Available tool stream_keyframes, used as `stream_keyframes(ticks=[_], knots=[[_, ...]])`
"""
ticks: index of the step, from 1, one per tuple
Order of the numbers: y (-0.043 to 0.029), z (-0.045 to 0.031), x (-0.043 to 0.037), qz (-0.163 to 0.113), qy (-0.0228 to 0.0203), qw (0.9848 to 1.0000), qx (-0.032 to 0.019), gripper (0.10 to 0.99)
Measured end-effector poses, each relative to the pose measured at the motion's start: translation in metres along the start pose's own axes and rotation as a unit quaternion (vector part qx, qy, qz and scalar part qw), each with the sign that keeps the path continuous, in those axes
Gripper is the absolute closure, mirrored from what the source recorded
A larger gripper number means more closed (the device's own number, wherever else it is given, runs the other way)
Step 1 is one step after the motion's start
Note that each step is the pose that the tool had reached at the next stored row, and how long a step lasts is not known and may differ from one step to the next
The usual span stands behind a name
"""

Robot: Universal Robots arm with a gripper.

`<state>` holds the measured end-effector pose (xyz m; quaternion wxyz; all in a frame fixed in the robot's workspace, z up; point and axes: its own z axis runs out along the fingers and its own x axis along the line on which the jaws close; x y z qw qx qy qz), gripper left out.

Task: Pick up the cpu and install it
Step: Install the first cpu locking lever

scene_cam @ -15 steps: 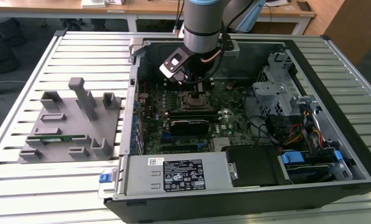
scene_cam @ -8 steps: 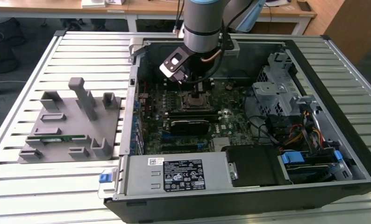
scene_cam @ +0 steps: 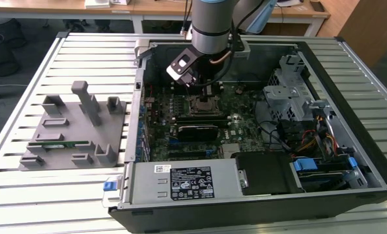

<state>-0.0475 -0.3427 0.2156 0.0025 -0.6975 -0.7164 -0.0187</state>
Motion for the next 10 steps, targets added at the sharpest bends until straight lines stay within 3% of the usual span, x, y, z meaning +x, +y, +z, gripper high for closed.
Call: stream_keyframes(ticks=[10], knots=[[0.0001,-0.0042,0.0001,0.0,0.0001,1.0,-0.0001,0.98]])
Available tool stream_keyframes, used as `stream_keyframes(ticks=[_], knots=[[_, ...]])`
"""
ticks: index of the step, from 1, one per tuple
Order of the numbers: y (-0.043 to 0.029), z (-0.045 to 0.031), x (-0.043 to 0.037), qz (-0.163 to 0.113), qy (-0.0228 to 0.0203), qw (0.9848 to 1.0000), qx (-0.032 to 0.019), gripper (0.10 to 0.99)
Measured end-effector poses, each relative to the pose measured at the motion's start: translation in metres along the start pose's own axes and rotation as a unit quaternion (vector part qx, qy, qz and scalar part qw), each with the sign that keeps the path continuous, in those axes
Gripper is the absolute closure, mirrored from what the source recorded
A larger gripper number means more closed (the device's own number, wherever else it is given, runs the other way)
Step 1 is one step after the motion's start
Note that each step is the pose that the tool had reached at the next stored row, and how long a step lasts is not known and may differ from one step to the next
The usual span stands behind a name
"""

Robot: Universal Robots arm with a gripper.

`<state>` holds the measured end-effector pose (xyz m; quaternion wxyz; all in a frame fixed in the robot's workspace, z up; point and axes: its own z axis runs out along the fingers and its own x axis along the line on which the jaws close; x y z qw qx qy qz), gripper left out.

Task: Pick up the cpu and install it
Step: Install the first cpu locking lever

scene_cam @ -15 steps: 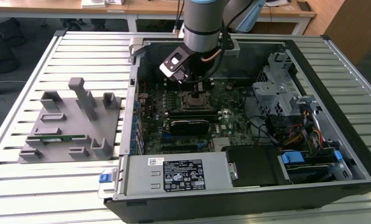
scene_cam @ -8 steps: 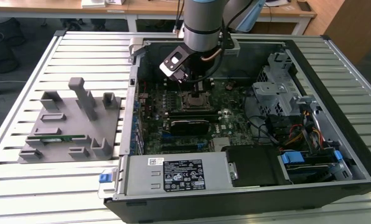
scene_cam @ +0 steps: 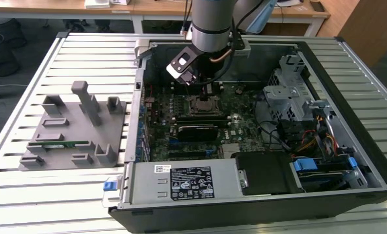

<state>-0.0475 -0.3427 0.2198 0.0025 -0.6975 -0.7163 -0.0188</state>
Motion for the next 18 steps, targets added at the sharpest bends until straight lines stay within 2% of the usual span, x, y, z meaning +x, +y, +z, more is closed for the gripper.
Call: stream_keyframes(ticks=[11,18], knots=[[0.0001,-0.0036,0.0001,0.0,0.0,1.0,0.0,0.98],[0.0002,-0.0107,0.0003,0.0,0.0001,1.0,0.0,0.98]])
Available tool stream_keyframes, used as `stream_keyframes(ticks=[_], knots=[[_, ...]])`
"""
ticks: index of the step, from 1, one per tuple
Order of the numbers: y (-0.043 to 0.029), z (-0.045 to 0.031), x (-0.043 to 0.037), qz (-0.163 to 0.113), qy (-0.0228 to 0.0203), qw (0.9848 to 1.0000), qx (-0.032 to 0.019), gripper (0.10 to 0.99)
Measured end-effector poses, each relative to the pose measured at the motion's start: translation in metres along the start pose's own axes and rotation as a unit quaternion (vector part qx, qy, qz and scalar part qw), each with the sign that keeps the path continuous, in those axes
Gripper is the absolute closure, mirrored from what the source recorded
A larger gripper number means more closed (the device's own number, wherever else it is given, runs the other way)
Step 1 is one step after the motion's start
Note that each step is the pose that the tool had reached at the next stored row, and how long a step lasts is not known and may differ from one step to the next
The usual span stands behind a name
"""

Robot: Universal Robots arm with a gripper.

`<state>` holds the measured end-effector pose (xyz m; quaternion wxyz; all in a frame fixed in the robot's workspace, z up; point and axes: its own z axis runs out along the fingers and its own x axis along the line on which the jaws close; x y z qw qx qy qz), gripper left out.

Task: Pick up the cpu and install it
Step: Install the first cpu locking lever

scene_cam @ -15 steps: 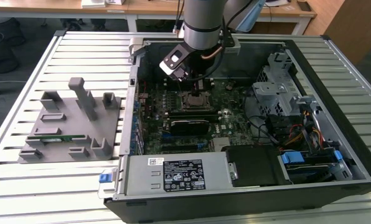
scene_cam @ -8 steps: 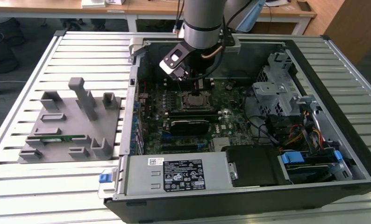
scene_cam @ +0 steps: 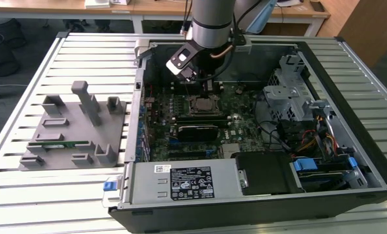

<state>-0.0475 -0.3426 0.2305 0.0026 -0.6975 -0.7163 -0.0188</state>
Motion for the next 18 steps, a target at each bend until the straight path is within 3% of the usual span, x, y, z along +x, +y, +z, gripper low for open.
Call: stream_keyframes(ticks=[12,16,18], knots=[[0.0004,-0.0177,0.0005,0.0,-0.0001,1.0,0.0,0.98],[0.0005,-0.0193,0.0006,-0.001,0.0001,1.0,0.0,0.98],[0.0005,-0.0194,0.0006,-0.015,0.0003,0.9999,0.0004,0.98]])
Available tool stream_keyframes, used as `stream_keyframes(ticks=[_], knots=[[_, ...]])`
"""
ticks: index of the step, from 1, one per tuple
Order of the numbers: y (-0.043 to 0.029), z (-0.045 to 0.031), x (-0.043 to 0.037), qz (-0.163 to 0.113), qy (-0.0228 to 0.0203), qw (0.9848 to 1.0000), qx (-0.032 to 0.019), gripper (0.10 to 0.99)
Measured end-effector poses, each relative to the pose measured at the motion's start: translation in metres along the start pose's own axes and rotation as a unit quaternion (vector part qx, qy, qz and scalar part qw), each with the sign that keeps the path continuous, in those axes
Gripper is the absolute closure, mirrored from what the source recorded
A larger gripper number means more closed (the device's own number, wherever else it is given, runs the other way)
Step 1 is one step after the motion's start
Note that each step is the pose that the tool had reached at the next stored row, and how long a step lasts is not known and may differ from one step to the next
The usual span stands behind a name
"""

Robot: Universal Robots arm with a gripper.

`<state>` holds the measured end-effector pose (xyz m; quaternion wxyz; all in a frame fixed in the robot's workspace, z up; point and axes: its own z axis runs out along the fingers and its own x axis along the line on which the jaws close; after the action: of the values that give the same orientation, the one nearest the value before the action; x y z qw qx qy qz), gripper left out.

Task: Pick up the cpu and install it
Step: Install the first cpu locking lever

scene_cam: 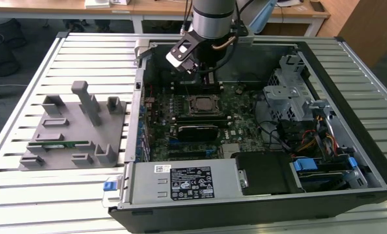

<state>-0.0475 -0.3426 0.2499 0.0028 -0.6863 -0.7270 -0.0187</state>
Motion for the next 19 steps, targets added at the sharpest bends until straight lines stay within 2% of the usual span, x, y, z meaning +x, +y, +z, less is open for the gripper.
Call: stream_keyframes(ticks=[4,7,12,15,19], knots=[[0.0,0.0001,0.0,-0.036,0.0008,0.9994,0.0011,0.98],[-0.0001,0.0003,0.0,-0.063,0.0014,0.998,0.0019,0.98],[-0.0001,0.0013,-0.0001,-0.108,0.0024,0.9942,0.0033,0.98],[-0.0008,0.0016,0.0,-0.127,0.0014,0.992,0.0041,0.98],[-0.0014,0.0017,0.0,-0.155,0.0008,0.9879,0.0051,0.98]])
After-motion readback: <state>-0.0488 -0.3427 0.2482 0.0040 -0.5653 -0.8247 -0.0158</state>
